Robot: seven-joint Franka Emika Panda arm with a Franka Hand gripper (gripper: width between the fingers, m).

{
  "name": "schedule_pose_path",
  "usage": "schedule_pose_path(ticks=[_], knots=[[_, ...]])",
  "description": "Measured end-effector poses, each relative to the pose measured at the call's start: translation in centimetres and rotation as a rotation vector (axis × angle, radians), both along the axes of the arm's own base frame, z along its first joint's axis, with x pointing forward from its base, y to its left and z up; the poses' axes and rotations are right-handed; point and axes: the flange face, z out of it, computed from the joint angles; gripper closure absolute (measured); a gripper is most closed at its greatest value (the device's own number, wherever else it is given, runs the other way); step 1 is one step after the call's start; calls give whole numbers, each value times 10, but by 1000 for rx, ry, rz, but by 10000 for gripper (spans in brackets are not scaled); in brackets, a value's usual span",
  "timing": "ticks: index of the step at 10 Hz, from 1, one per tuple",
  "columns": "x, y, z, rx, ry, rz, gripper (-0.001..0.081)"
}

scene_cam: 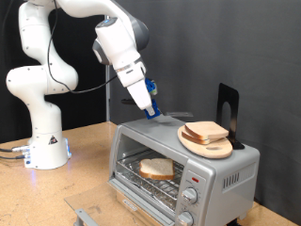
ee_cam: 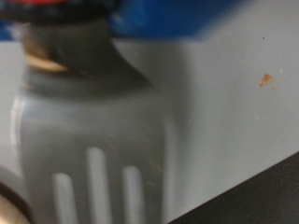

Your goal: Make a piece of toast with the oven

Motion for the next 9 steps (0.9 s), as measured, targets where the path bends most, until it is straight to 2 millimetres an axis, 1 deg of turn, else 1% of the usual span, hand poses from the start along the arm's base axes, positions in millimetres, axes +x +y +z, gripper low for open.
schedule_pose_path(ticks=[1,2,3,4,5,6,8,9], knots=[[0,0,-3,2,6,0,362],[0,-1,-4,2,9,-1,161],[0,-2,-7,1,13,-4,161],[1,-3,-9,-1,18,-7,37],[1,-4,-12,-5,23,-11,37],[2,-6,-16,-13,26,-11,6],[3,-8,-23,-90,11,19,-2],[4,-7,-24,-125,-8,30,-2]])
